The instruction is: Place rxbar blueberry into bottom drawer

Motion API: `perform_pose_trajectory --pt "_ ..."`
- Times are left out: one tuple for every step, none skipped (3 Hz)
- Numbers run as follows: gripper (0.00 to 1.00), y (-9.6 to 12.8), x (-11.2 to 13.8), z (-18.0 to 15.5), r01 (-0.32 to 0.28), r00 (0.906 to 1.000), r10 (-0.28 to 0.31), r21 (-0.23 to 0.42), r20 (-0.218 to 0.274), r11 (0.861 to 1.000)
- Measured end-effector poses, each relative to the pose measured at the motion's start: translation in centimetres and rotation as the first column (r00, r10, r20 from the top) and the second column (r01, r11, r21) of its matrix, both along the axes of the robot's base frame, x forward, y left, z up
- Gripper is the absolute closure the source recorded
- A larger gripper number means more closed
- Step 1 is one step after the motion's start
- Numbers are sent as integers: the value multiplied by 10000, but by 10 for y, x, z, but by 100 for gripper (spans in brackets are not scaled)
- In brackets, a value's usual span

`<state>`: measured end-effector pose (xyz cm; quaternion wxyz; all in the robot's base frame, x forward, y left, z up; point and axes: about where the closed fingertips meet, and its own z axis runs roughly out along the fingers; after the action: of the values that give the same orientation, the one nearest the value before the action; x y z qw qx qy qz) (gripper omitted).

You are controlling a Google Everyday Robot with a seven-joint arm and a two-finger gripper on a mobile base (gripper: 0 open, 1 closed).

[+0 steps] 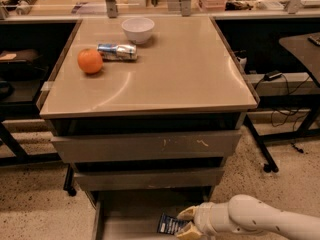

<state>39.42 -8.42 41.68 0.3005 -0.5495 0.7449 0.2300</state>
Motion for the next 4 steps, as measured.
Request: perform_pose_trajectory --pt "100 4 -8 -47 -186 9988 180 -143 -454 9997" --pt "100 10 -6 -58 -312 9988 307 -127 -387 9994" --pt "100 20 4 -80 -542 9985 543 75 -104 9985" --pt "100 30 11 -99 -796 9966 789 261 238 9965"
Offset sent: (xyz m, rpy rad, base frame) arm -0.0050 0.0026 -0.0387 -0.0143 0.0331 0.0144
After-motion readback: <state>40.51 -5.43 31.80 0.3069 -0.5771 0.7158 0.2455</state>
